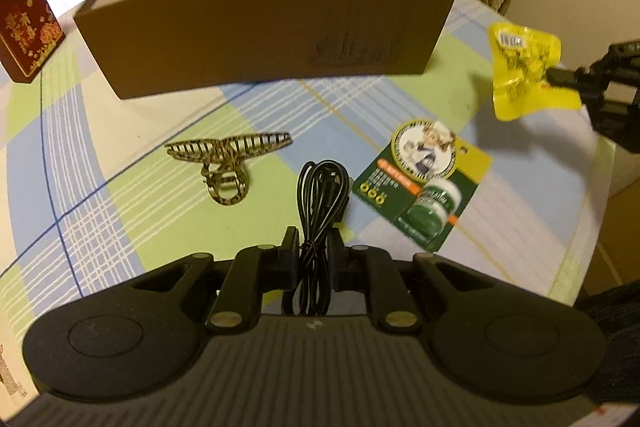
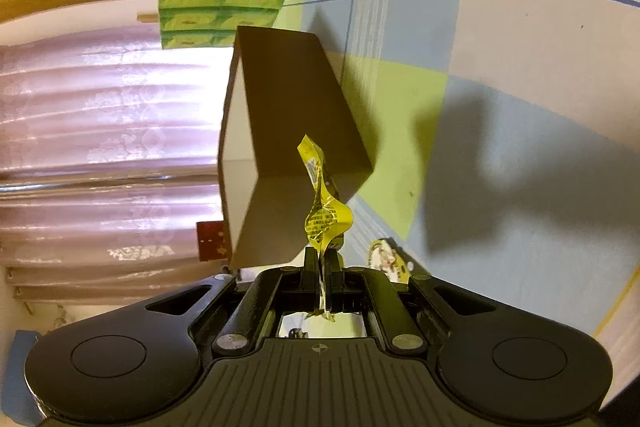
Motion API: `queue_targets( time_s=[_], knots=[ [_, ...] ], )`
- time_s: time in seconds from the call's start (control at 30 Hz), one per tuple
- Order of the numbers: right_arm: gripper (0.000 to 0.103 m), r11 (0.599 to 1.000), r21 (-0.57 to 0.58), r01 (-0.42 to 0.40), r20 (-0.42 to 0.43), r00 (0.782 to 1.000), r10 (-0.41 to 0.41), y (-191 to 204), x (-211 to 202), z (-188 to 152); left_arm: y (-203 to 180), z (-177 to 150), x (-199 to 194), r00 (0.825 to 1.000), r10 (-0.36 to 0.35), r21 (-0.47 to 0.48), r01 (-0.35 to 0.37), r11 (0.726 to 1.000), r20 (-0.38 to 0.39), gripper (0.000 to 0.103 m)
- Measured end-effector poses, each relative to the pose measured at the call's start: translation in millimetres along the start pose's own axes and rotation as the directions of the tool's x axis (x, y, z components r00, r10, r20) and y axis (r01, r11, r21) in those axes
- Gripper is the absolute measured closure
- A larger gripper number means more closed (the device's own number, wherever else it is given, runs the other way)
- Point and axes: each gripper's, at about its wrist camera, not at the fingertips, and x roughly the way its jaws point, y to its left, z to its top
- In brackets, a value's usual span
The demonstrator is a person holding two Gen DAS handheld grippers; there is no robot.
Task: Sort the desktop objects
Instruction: 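Grasp the black USB cable with the left gripper while the right gripper carries the packet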
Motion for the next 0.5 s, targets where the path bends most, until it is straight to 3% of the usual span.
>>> queue_targets(
  time_s=[0.27, 0.5],
  knots=[
    [0.103, 0.998, -0.010, -0.065, 0.002, 0.998, 0.065, 21.6, -17.9, 8.2, 1.2, 13.8, -32.5, 0.998, -0.009, 0.001, 0.009, 1.000, 0.068, 0.092],
    [0.103, 0.990, -0.114, -0.081, -0.007, 0.997, 0.081, 58.2, -14.7, 31.0, 5.9, 43.6, -50.8, 0.992, -0.013, 0.027, 0.010, 1.000, 0.128, 0.092]
  ],
)
